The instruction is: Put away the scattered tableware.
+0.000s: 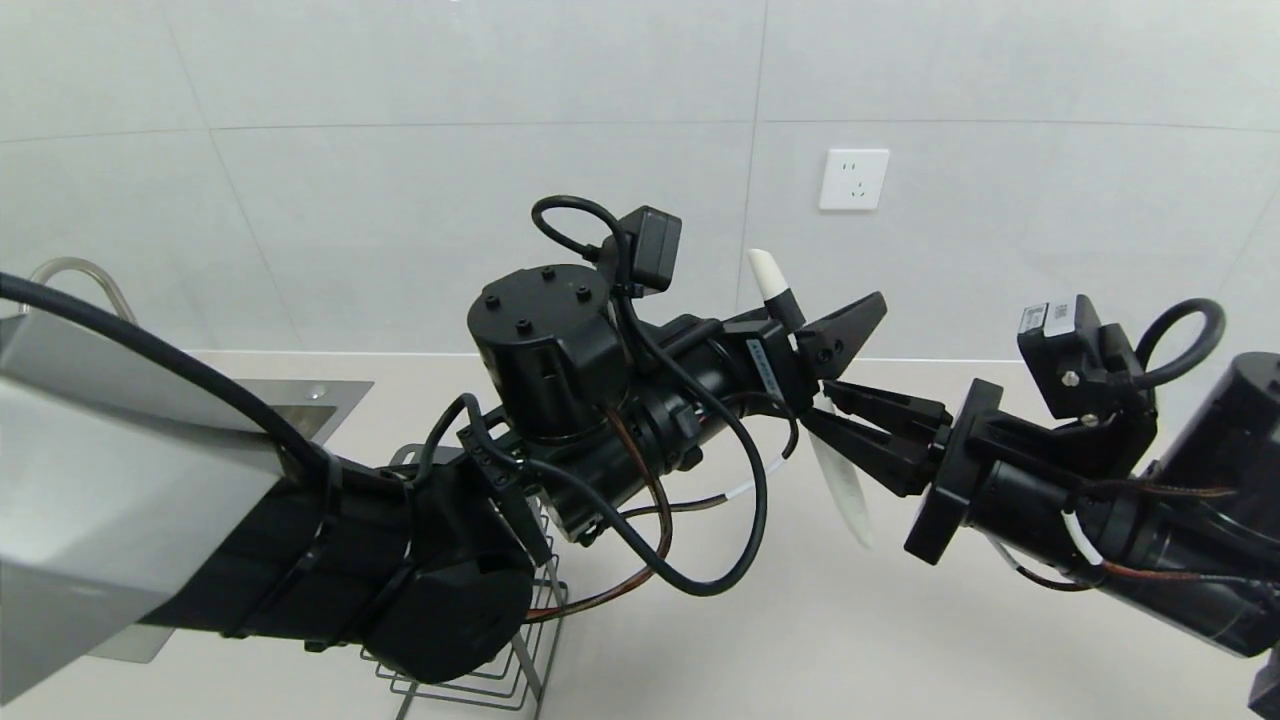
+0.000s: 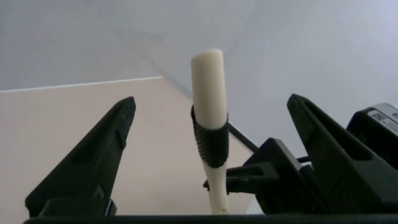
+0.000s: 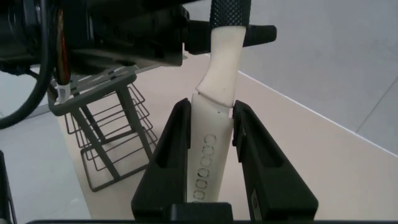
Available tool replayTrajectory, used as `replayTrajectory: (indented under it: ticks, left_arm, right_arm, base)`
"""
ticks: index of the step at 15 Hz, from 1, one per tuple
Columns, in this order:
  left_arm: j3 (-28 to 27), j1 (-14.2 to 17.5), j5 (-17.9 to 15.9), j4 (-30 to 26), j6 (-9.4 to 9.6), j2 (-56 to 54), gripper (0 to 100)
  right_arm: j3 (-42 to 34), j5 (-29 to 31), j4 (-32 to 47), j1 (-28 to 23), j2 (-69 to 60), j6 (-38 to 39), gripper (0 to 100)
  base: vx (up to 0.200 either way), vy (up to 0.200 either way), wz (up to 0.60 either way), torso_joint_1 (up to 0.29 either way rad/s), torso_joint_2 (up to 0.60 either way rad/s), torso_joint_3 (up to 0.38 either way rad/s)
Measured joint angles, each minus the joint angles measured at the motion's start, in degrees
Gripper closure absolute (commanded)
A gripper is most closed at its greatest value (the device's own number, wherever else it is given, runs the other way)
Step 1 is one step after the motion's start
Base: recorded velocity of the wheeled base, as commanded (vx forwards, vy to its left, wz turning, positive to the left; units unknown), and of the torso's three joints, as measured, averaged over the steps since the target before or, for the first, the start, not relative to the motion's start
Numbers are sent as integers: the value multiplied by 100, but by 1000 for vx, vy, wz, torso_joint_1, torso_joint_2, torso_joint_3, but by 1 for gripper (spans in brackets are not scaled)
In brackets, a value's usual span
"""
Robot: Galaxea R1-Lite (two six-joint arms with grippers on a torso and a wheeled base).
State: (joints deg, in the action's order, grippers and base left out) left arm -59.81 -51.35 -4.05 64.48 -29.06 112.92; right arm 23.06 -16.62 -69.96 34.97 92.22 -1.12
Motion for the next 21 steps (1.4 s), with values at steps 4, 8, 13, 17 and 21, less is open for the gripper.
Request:
replayTrajectory:
  ticks: [4, 8, 13, 17, 21]
  left_arm:
    - [-50, 35, 0, 230, 2, 41, 0]
    - [-37, 59, 2, 226, 5, 48, 100]
    - [-22, 44, -11, 323, 33, 37, 100]
    - [17, 33, -7, 349, 68, 11, 100]
    - [276, 118, -7, 450, 552, -96, 100]
  right_arm:
    - [100, -2, 4, -11, 15, 0, 100]
    - [140, -5, 2, 13, 24, -16, 100]
    - [171, -10, 6, 11, 26, -24, 100]
    - [91, -13, 2, 13, 11, -46, 0]
    - [-345, -10, 2, -26, -374, -57, 0]
  base:
    - [0, 0, 0, 0, 0, 0]
    - [0, 0, 0, 0, 0, 0]
    - [0, 0, 0, 0, 0, 0]
    - [0, 0, 0, 0, 0, 0]
    - [0, 0, 0, 0, 0, 0]
